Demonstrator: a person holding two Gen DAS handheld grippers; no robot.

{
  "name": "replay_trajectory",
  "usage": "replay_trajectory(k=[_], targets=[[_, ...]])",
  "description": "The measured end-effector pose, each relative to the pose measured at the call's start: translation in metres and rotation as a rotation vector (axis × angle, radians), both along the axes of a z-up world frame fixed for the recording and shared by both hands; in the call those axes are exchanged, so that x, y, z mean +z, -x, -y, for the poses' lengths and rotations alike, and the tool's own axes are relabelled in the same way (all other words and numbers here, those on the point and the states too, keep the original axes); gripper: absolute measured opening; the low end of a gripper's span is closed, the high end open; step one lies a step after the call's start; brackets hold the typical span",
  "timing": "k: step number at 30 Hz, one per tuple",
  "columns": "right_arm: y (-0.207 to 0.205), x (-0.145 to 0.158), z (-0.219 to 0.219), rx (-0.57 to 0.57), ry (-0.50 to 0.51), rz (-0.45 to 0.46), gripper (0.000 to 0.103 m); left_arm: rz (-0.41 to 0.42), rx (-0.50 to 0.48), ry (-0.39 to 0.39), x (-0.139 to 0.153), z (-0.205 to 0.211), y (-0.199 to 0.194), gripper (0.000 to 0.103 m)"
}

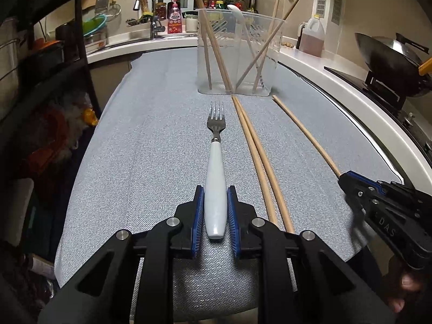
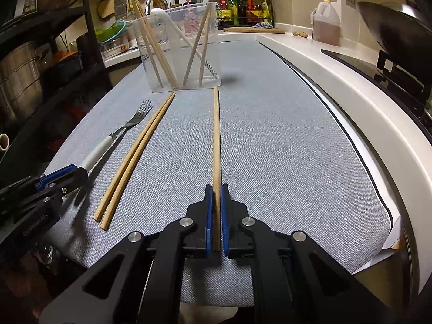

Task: Organize utensils
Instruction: 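Close the right tool on a chopstick while the left tool grasps the white-handled fork, then lift the chopstick and fork with both tools toward the container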

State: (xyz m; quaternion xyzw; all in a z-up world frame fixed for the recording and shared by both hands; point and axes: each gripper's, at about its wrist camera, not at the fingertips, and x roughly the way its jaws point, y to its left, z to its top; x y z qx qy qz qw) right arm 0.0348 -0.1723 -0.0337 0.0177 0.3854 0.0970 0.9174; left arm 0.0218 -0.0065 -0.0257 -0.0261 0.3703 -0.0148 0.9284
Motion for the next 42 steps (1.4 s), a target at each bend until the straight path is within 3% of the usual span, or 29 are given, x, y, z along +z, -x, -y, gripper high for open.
replay_trajectory(k=[5,42], targets=[[-0.0014,-0.0003,-0.0033,0.019,0.003,-0.005,0.008,-0.028,0.030,0.027,-0.0054,-0.0065,-0.0055,0.018],[-0.0005,-0.0013,-0.0049,0.036,0.034,0.017,0.007,-0.020,0.024,0.006,-0.0052,-0.0004,-0.0079,0.018]])
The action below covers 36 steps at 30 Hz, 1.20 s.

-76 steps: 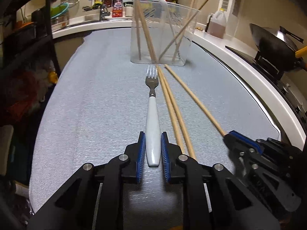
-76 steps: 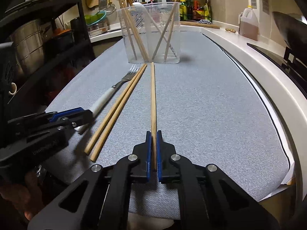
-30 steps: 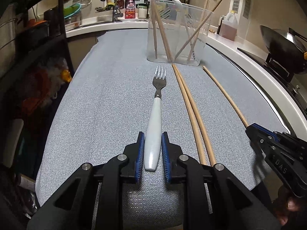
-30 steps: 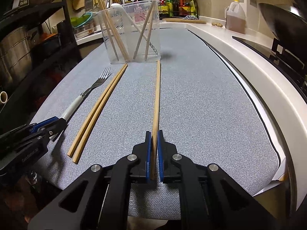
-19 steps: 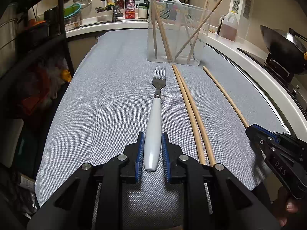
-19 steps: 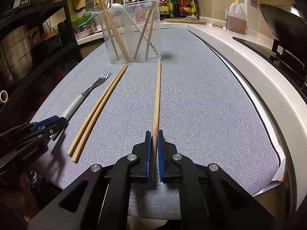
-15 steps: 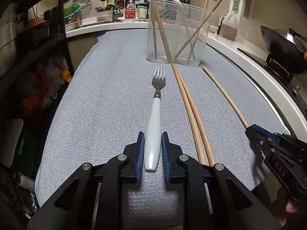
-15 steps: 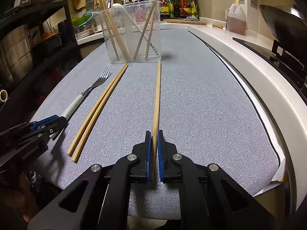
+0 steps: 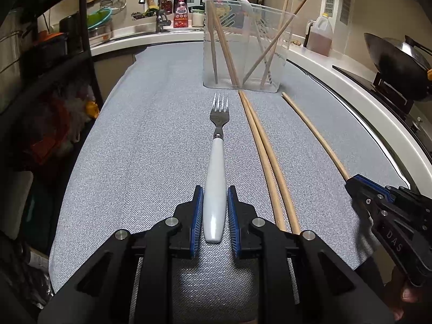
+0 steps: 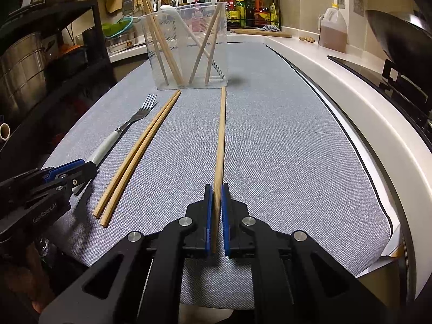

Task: Organize utensils
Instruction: 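Lift the chopstick and fork with both tools toward the container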

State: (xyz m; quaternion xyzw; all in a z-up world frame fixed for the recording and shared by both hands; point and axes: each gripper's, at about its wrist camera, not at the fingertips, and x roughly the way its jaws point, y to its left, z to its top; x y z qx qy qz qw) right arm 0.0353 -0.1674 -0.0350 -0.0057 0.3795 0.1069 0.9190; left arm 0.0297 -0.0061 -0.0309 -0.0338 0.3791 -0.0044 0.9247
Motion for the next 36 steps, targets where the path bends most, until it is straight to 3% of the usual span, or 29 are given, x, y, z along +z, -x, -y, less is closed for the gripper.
replay_trajectory(k=[7,24,36], targets=[[0.001,0.004,0.005,-0.009,-0.032,-0.014,0.006,0.015,-0.010,-0.002,0.006,0.000,0.002,0.018],[0.032,0.071,0.005,-0.011,0.007,0.141,0.006,0.195,-0.046,-0.036,0.047,0.005,0.028,0.018],[0.036,0.112,0.004,-0.006,-0.001,0.237,0.006,0.250,-0.047,-0.030,0.060,0.004,0.030,0.018]])
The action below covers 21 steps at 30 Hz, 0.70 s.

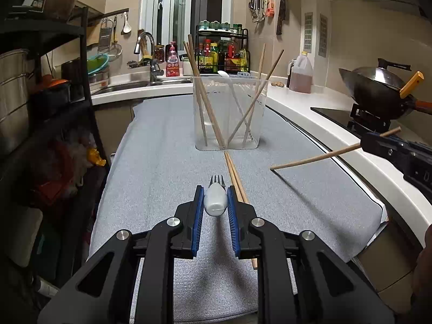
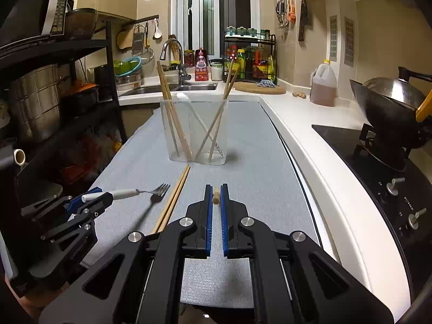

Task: Organize utensils
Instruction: 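Lift the chopstick and fork with both tools toward the container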

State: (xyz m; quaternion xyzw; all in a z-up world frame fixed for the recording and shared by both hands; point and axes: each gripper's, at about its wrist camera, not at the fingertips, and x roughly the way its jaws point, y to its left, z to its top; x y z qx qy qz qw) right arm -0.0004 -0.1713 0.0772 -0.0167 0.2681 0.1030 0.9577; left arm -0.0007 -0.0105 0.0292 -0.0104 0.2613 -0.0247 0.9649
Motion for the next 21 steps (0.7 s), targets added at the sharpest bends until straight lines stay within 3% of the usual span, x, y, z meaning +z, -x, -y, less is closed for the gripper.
replay_trajectory(k=[12,21], targets=[[-0.016,0.025,-0.001,0.014,-0.020,0.035,0.006,0.003,0.006,0.056,0.018,-0.013,-0.010,0.018],[-0.034,0.044,-0.002,0.039,-0.041,0.052,0.006,0.001,-0.013,0.154,0.049,-0.038,-0.032,0.017]])
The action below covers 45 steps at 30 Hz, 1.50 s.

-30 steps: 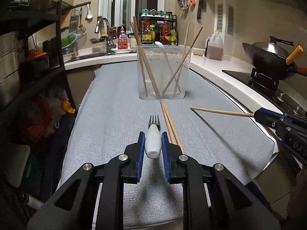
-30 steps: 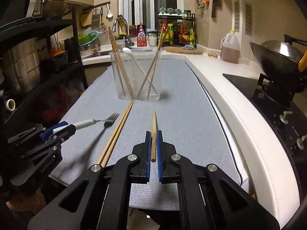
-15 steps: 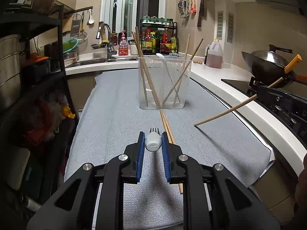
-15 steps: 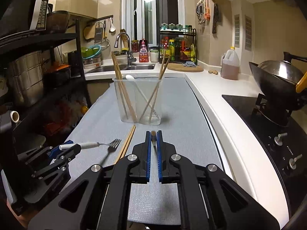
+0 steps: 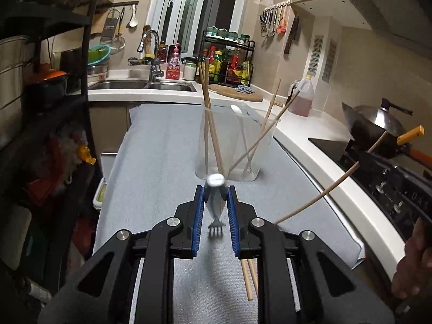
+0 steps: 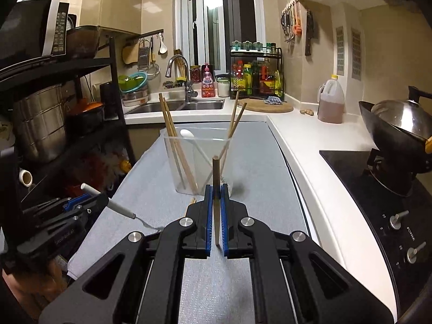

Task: Organize utensils
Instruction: 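Lift the chopstick and fork with both tools toward the container, then lower the chopstick and fork into the container and open both tools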

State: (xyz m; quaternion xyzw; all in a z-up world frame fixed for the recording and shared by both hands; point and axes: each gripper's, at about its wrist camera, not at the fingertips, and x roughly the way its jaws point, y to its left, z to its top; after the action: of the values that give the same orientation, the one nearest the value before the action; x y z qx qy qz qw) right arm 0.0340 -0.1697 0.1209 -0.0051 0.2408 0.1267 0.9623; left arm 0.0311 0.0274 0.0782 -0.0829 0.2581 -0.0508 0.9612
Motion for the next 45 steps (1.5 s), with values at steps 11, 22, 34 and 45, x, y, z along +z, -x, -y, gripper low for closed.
replay_trajectory(k=[11,22,34,45], targets=[[-0.032,0.020,-0.004,0.027,-0.008,0.004,0.006,-0.055,-0.031,0.052,0.014,-0.010,-0.032,0.017],[-0.058,0.059,-0.005,0.065,-0.047,0.015,0.006,-0.060,-0.073,0.026,0.066,-0.011,-0.059,0.017],[-0.087,0.141,-0.008,0.102,-0.091,0.155,0.006,0.062,-0.100,0.034,0.163,-0.015,-0.110,0.017],[-0.149,0.122,-0.014,0.071,-0.108,0.124,0.006,-0.031,-0.073,0.005,0.133,-0.009,-0.186,0.017]])
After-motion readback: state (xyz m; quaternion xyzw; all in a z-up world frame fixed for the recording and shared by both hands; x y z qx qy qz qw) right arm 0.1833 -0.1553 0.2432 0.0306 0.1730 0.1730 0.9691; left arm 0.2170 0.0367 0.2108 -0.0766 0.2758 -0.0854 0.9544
